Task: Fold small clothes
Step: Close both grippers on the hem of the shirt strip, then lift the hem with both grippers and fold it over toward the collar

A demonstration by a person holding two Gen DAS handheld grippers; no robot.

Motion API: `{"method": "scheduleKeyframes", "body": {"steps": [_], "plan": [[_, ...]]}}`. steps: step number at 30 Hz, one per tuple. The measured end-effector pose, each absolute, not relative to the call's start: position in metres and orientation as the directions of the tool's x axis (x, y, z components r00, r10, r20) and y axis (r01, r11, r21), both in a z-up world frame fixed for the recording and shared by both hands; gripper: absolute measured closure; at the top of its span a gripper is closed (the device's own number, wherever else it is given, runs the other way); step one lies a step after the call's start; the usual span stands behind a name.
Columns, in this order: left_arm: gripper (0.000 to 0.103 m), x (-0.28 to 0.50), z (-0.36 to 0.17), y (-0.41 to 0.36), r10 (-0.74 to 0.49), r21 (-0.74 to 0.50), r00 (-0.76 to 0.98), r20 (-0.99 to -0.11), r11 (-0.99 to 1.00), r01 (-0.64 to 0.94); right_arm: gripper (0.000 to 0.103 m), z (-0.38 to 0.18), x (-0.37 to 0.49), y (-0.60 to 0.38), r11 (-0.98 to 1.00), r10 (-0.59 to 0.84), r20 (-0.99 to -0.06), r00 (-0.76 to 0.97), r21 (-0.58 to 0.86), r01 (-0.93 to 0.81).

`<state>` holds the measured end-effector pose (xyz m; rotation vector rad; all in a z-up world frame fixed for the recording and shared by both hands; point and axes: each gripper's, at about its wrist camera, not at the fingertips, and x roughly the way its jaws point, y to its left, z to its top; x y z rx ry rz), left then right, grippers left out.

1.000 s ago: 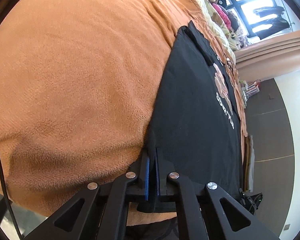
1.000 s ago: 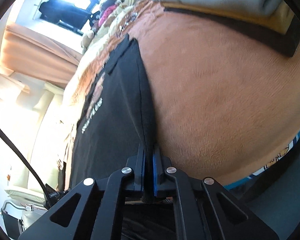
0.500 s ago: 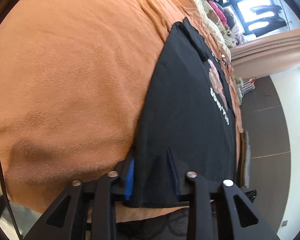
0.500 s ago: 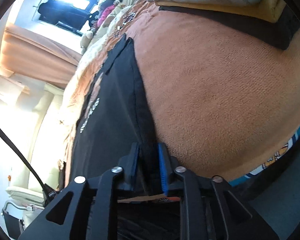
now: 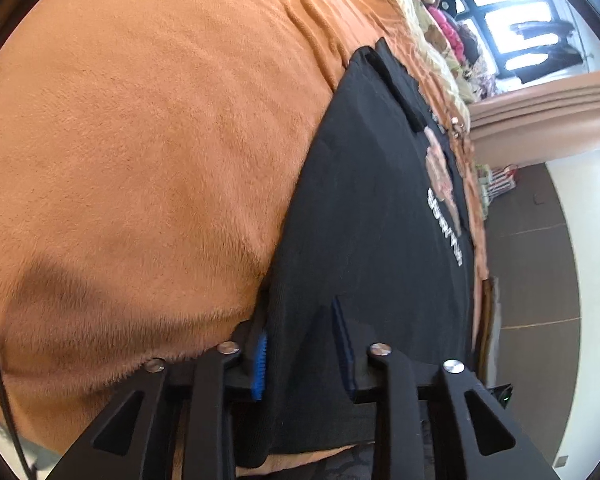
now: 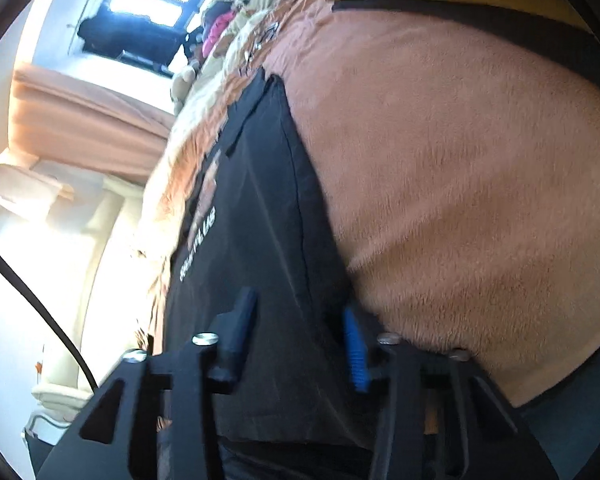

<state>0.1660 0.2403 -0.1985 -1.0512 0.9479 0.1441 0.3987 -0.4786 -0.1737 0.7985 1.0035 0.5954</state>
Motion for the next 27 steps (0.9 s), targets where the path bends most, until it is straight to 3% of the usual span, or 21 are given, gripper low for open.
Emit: {"method": "scheduleKeyframes", "body": {"steps": [1, 4, 17, 27], "plan": [[0.092, 0.166, -0.197, 0.237, -0.312, -0.653, 0.597, -0.739, 0.550, -0.520, 0.094, -0.174, 0.399, -0.480, 0.582, 0.754, -0.505, 0.420, 0.810, -0.070], [0.099, 0.164, -0.197, 0.237, -0.285, -0.624, 0.585, -0.759, 0.574, -0.530, 0.102, -0.171, 0.394, -0.488, 0.592, 0.735, -0.507, 0.450, 0.803, -0.063], [0.101, 0.139, -0.122, 0.241, -0.259, -0.717, 0.714, -0.651, 0.518, -0.466, 0.103, -0.082, 0.343, -0.489, 0.561, 0.727, -0.386, 0.568, 0.810, -0.168], [0.101, 0.088, -0.064, 0.243, -0.231, -0.765, 0.793, -0.563, 0.508, -0.395, 0.103, -0.083, 0.297, -0.506, 0.508, 0.750, -0.308, 0.585, 0.835, -0.211]]}}
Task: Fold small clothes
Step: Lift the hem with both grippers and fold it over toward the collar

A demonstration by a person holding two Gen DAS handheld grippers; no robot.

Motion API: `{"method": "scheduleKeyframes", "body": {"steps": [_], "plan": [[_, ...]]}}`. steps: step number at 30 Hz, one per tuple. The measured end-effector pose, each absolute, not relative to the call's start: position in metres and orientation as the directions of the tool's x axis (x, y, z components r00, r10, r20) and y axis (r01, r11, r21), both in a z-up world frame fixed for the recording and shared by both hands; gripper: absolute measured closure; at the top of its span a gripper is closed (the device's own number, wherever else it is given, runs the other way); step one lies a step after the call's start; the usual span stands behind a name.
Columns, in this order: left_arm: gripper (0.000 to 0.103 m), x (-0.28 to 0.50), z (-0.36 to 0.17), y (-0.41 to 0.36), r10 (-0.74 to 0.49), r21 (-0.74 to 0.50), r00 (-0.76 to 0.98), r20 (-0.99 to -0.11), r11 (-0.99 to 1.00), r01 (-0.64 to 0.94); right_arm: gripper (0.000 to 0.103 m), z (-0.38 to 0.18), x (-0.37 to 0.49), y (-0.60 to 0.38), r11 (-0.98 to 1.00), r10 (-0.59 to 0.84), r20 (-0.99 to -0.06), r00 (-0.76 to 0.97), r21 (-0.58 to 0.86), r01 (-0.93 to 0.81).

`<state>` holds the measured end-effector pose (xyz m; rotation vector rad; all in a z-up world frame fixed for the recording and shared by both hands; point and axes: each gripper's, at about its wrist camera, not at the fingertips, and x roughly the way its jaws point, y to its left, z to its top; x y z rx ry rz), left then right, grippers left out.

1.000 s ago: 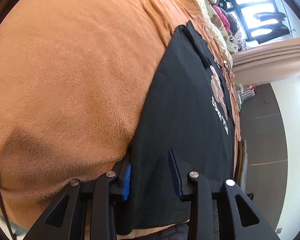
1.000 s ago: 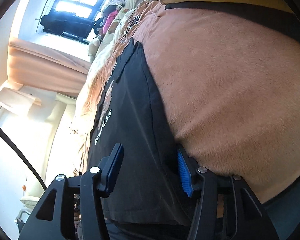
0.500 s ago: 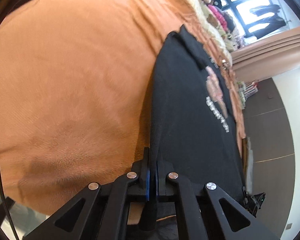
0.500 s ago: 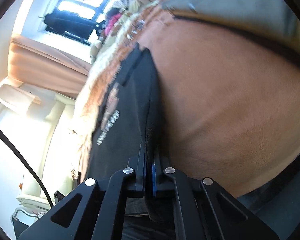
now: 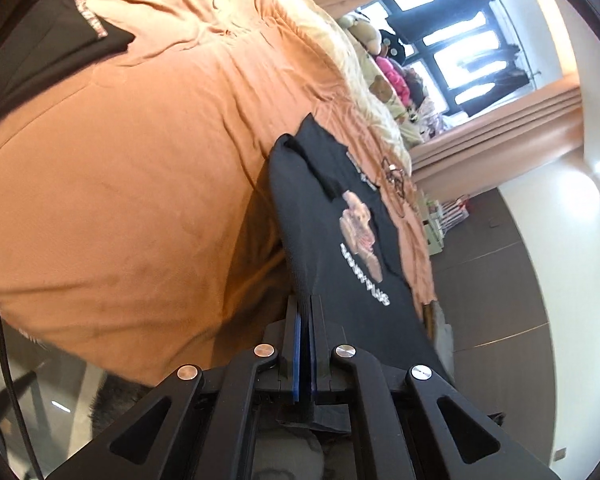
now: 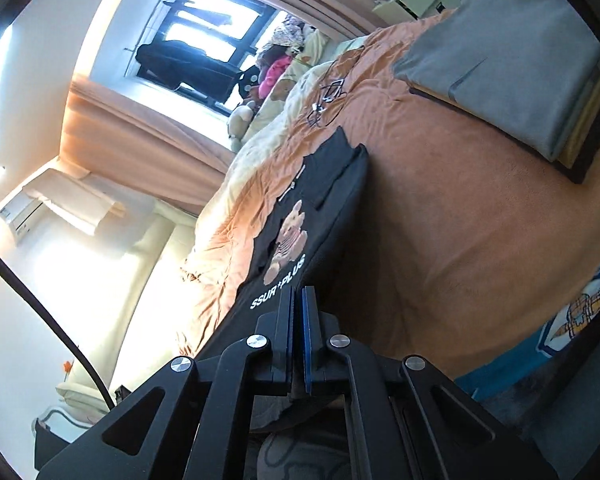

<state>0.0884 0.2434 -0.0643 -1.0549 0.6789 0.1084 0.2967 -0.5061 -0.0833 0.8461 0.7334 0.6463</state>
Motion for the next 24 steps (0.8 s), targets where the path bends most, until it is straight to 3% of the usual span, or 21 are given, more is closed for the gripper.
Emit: {"method": "scheduleKeyframes", "body": {"steps": [24], "plan": [[0.101, -0.052, 0.014, 0.228, -0.202, -0.855, 0.893, -0.402, 0.433, -0.287, 0.103, -0.101, 0.254, -0.540, 0.336, 0.785, -0.056, 0.617, 0.875, -0.349]]}}
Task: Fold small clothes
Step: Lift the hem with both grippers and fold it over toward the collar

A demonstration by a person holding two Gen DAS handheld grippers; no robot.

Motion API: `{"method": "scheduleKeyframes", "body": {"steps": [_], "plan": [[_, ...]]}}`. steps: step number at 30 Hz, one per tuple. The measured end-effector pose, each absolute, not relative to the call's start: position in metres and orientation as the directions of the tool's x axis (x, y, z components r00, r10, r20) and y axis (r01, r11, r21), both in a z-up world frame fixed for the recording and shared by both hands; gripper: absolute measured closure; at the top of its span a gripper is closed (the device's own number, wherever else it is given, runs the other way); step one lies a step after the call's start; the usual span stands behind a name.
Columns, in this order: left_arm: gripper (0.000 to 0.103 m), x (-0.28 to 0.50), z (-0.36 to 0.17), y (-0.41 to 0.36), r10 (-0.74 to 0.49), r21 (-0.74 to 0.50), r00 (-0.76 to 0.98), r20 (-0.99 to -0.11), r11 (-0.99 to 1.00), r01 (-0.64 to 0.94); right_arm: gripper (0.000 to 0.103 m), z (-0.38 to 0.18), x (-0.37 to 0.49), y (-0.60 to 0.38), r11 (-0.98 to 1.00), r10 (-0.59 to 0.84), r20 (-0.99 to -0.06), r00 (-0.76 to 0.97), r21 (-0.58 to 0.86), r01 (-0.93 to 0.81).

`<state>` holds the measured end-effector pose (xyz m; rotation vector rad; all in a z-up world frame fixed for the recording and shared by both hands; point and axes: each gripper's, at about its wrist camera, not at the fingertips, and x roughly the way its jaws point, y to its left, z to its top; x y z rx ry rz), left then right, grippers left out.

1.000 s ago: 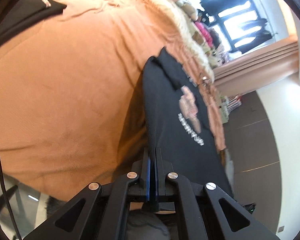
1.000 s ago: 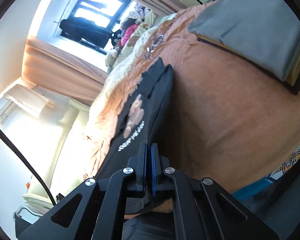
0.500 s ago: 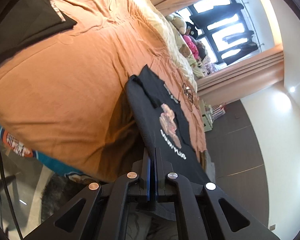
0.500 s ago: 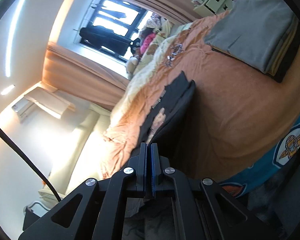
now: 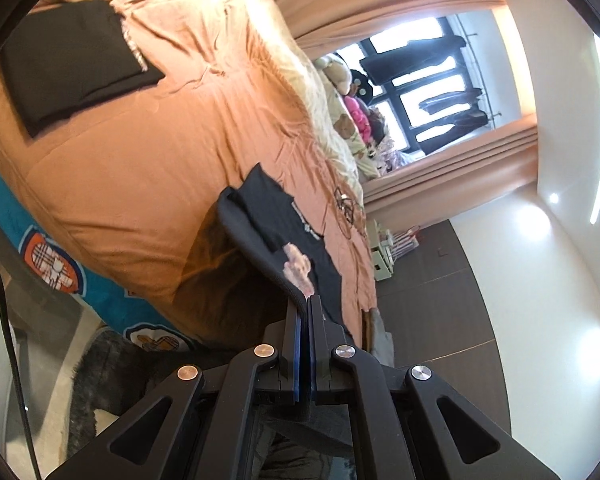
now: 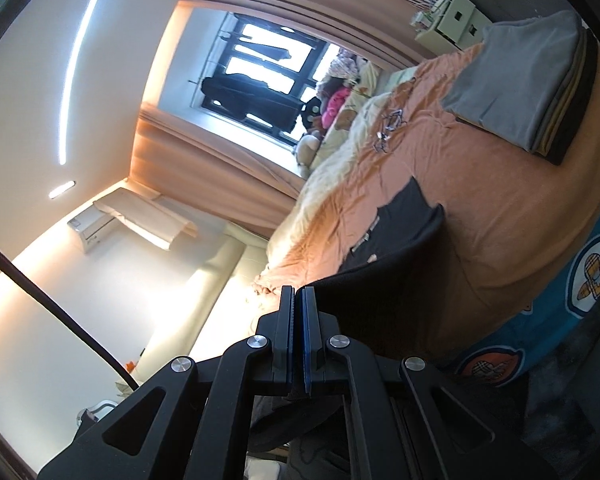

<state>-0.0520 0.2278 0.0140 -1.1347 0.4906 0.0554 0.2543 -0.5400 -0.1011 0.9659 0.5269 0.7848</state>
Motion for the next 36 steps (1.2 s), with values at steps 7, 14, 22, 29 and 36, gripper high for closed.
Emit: {"method": "scheduleKeyframes", "body": {"steps": [7, 14, 22, 29, 36], "plan": [[0.101, -0.017, 0.023, 0.250, -0.205, -0.848, 0.888, -0.413, 0.441, -0.293, 0.103, -0.103, 0.309, -0.530, 0.352, 0.782, -0.064, 0.620, 0.867, -0.353], [0.101, 0.055, 0.031, 0.282, -0.210, -0.839, 0.873, -0.439, 0.445, -0.315, 0.103, -0.086, 0.399, -0.498, 0.367, 0.782, -0.085, 0.618, 0.864, -0.345], [0.101, 0.144, 0.037, 0.317, -0.203, -0.807, 0.845, -0.494, 0.469, -0.359, 0.103, -0.065, 0.499, -0.450, 0.410, 0.778, -0.140, 0.613, 0.852, -0.326], [0.101, 0.212, 0.018, 0.338, -0.205, -0.778, 0.809, -0.551, 0.477, -0.409, 0.103, -0.064, 0.566, -0.419, 0.445, 0.771, -0.204, 0.603, 0.850, -0.282], [0.101, 0.275, -0.021, 0.357, -0.210, -0.740, 0.756, -0.620, 0.476, -0.475, 0.103, -0.068, 0.607, -0.399, 0.488, 0.752, -0.282, 0.596, 0.846, -0.215]]}}
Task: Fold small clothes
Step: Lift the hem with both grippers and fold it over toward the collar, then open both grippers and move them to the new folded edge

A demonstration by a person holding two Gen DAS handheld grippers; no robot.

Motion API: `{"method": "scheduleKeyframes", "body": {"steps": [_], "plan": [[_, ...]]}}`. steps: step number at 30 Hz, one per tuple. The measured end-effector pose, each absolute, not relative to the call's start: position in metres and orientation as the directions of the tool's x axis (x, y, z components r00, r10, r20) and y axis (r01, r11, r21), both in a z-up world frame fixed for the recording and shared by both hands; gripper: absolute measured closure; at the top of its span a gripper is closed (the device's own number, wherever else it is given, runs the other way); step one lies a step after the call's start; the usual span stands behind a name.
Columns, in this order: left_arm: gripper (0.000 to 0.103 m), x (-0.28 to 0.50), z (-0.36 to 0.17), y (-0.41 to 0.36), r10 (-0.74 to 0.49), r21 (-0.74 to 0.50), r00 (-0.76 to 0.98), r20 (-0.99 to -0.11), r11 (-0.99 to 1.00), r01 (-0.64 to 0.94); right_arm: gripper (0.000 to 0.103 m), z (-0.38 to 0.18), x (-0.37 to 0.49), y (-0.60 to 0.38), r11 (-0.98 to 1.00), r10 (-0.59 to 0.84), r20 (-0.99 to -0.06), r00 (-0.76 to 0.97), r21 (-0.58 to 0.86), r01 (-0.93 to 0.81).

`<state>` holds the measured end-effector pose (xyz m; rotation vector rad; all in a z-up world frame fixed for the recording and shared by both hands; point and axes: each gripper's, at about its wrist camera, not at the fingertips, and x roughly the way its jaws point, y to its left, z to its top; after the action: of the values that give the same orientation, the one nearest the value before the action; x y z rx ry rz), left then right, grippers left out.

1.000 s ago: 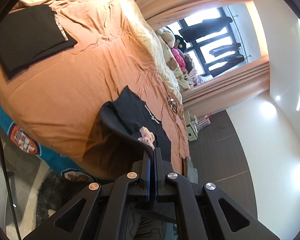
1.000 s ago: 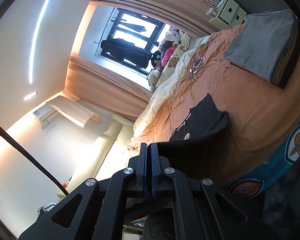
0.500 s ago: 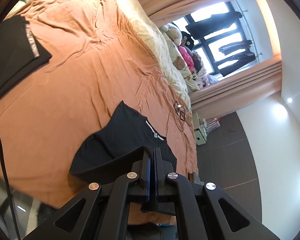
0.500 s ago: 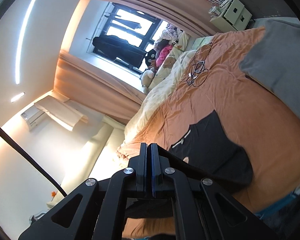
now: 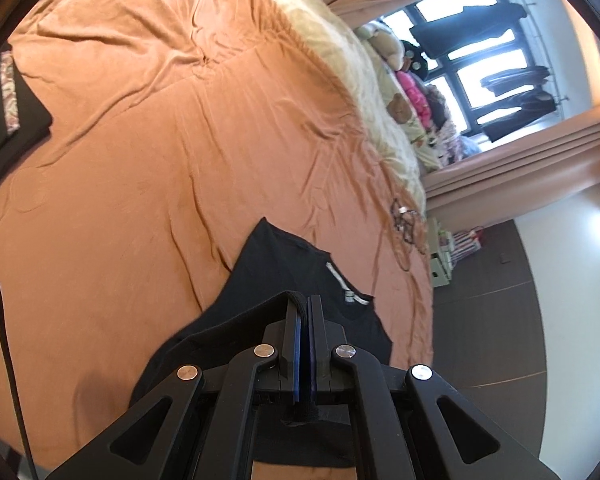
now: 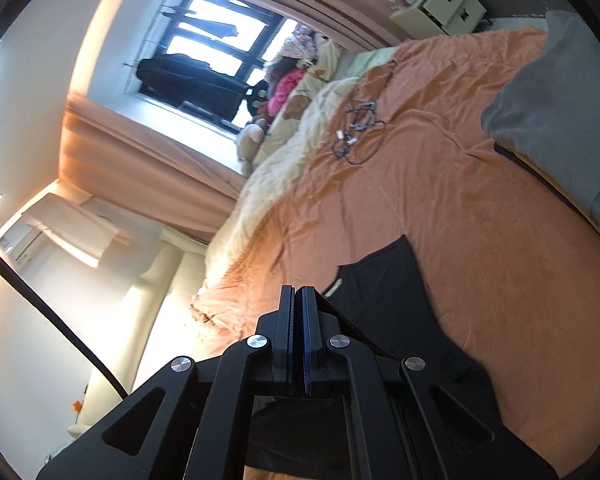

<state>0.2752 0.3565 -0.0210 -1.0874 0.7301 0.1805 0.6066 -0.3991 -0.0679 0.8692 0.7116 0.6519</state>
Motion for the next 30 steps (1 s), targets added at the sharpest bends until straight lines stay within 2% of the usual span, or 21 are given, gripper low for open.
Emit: {"method": "scheduleKeyframes", "body": {"steps": [13, 16, 17, 18, 20, 21, 22, 24, 26, 30], "plan": [[0.101, 0.364, -0.113, 0.381, -0.212, -0.659, 0.647, -0.732, 0.462, -0.594, 0.100, -0.096, 0.671, -0.356, 0.616, 0.677, -0.470, 0.566, 0.783, -0.088], [0.100, 0.380, -0.121, 0.383, -0.157, -0.577, 0.593, -0.790, 0.520, -0.630, 0.100, -0.090, 0.678, -0.351, 0.648, 0.640, -0.495, 0.588, 0.759, -0.066], [0.099, 0.385, -0.122, 0.382, -0.158, -0.564, 0.583, -0.797, 0.542, -0.623, 0.100, -0.087, 0.679, -0.350, 0.645, 0.642, -0.495, 0.586, 0.762, -0.064], [0.091, 0.388, -0.124, 0.382, -0.163, -0.559, 0.578, -0.800, 0.552, -0.618, 0.099, -0.085, 0.679, -0.348, 0.645, 0.645, -0.495, 0.582, 0.761, -0.067], [0.072, 0.392, -0.122, 0.378, -0.163, -0.543, 0.569, -0.806, 0.587, -0.601, 0.081, -0.076, 0.676, -0.342, 0.677, 0.631, -0.515, 0.580, 0.730, -0.088], [0.056, 0.392, -0.120, 0.375, -0.151, -0.528, 0.566, -0.810, 0.607, -0.594, 0.047, -0.071, 0.672, -0.338, 0.700, 0.618, -0.528, 0.583, 0.706, -0.103], [0.043, 0.391, -0.116, 0.370, -0.126, -0.498, 0.561, -0.818, 0.641, -0.584, 0.021, -0.066, 0.666, -0.336, 0.716, 0.608, -0.532, 0.590, 0.688, -0.118], [0.033, 0.390, -0.111, 0.362, -0.103, -0.460, 0.551, -0.828, 0.688, -0.562, 0.019, -0.054, 0.652, -0.328, 0.750, 0.595, -0.539, 0.596, 0.639, -0.170], [0.032, 0.390, -0.108, 0.351, -0.097, -0.420, 0.531, -0.842, 0.735, -0.532, 0.019, -0.047, 0.639, -0.322, 0.785, 0.583, -0.570, 0.579, 0.580, -0.220], [0.032, 0.386, -0.107, 0.331, -0.055, -0.311, 0.464, -0.884, 0.811, -0.495, 0.019, -0.037, 0.614, -0.302, 0.888, 0.457, -0.708, 0.538, 0.393, -0.238]]}}
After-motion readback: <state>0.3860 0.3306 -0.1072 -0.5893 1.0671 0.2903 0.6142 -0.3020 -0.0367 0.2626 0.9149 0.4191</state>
